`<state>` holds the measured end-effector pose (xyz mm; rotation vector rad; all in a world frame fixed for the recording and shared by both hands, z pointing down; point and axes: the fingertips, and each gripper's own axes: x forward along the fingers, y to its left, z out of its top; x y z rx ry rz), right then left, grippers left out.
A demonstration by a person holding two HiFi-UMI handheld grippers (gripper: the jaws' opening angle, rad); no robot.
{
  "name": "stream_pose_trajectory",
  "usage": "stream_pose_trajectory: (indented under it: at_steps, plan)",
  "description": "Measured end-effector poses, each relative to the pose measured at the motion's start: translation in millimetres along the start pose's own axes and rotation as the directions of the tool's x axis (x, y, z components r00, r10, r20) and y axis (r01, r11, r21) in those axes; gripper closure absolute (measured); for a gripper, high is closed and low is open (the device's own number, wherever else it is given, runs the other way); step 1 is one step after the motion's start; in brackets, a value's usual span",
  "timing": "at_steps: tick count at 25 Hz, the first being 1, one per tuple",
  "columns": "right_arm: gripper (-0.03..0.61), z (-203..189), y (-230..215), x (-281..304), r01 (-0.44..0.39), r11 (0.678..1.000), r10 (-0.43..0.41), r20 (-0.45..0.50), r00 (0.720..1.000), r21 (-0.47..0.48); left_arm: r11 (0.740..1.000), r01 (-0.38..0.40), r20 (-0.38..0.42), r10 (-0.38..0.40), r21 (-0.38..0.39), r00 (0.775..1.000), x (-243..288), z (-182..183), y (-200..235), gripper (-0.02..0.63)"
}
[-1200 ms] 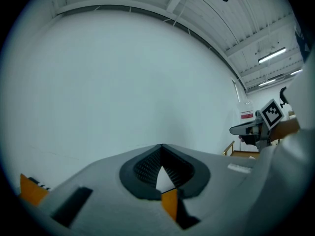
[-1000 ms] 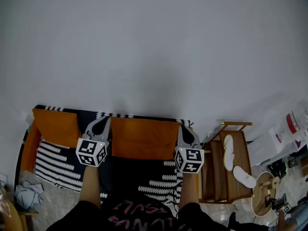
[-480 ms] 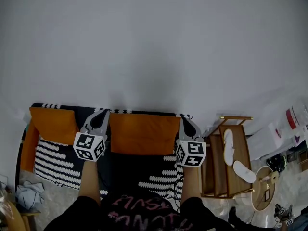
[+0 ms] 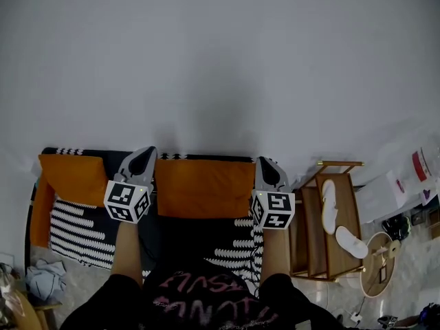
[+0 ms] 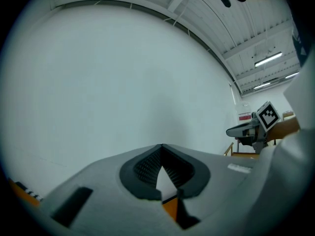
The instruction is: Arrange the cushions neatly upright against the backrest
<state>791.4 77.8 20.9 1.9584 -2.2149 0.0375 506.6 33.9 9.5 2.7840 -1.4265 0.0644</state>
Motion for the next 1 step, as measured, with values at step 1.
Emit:
stream_pose_trajectory:
  at_steps: [1]
  plan:
    - [0.568,1.0,-0.6,3.9,-0.001,1.000,0.001,0.003,1.000,-0.003,1.000,-0.001,0.002,0.001,0.002,1.000,3.1,0.7,1.6,0.614]
